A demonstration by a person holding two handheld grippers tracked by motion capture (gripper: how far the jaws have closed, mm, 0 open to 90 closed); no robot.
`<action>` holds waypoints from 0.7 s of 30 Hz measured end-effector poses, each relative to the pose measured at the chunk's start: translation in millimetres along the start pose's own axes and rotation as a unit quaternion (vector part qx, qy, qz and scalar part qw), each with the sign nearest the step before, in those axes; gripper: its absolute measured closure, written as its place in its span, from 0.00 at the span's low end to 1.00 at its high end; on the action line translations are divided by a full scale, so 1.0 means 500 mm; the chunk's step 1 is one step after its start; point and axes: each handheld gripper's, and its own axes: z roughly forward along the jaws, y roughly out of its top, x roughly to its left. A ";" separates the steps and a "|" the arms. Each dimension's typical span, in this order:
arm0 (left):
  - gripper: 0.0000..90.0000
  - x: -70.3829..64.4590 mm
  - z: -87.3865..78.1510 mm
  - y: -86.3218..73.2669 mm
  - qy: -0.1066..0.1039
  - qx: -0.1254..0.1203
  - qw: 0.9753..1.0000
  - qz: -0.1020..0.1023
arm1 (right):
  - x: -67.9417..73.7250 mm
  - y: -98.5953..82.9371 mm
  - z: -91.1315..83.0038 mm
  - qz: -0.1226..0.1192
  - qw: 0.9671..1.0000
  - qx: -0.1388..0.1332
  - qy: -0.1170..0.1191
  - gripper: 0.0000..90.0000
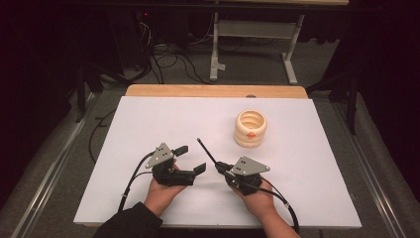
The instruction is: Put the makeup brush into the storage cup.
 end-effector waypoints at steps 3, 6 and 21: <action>0.09 -0.001 -0.001 0.001 -0.004 -0.002 1.000 -0.003 | 0.002 -0.001 0.001 -0.007 1.000 0.002 0.001 0.95; 0.10 -0.002 -0.001 0.000 -0.007 -0.002 1.000 -0.005 | 0.005 -0.001 0.000 -0.006 1.000 0.000 0.002 0.96; 0.16 -0.002 -0.007 0.003 -0.012 -0.009 1.000 -0.012 | 0.026 0.002 0.004 -0.010 1.000 -0.006 0.016 0.96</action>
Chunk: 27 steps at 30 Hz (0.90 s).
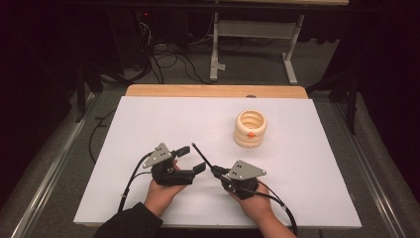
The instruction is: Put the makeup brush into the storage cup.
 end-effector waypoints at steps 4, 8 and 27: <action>0.18 0.000 -0.001 0.001 -0.003 -0.002 1.000 -0.004 | 0.003 0.000 0.002 -0.004 1.000 0.003 0.002 0.95; 0.21 0.003 -0.003 0.001 -0.007 -0.005 1.000 -0.011 | 0.003 -0.001 0.003 -0.006 1.000 0.006 0.002 0.95; 0.52 0.015 -0.011 0.002 -0.026 -0.021 0.998 -0.050 | 0.006 -0.002 0.006 -0.006 1.000 0.008 0.003 0.96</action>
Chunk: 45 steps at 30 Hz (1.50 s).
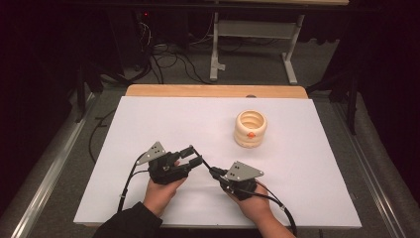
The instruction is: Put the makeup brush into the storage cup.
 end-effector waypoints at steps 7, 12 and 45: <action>0.67 0.004 -0.003 -0.002 -0.015 -0.006 1.000 -0.006 | 0.002 0.000 0.001 -0.001 1.000 0.003 0.002 0.95; 0.73 0.004 -0.003 -0.002 -0.023 -0.005 1.000 -0.006 | 0.002 0.000 0.002 -0.004 1.000 0.004 0.001 0.96; 0.92 0.006 -0.004 -0.003 -0.055 -0.015 0.998 -0.024 | 0.004 0.001 0.002 -0.013 1.000 0.006 0.000 0.95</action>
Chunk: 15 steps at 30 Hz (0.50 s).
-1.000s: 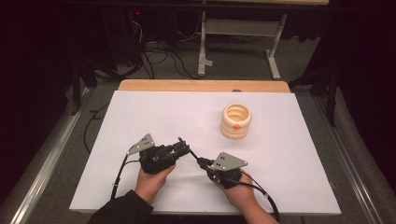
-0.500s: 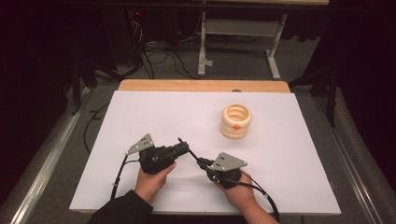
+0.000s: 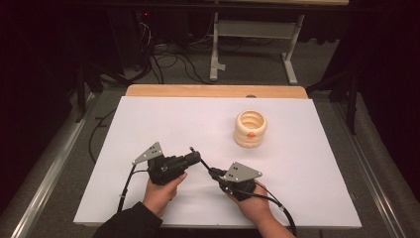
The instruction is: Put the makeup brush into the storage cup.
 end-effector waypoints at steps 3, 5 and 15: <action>0.92 -0.001 0.000 0.000 -0.001 0.000 1.000 0.001 | 0.000 0.000 0.000 0.001 1.000 -0.001 0.000 0.95; 0.92 -0.001 0.000 0.000 -0.001 -0.001 1.000 0.000 | 0.000 0.000 0.000 0.003 1.000 -0.001 0.001 0.95; 0.92 -0.005 0.000 0.000 0.002 -0.002 1.000 0.010 | 0.000 0.000 0.002 0.015 1.000 0.001 0.008 0.92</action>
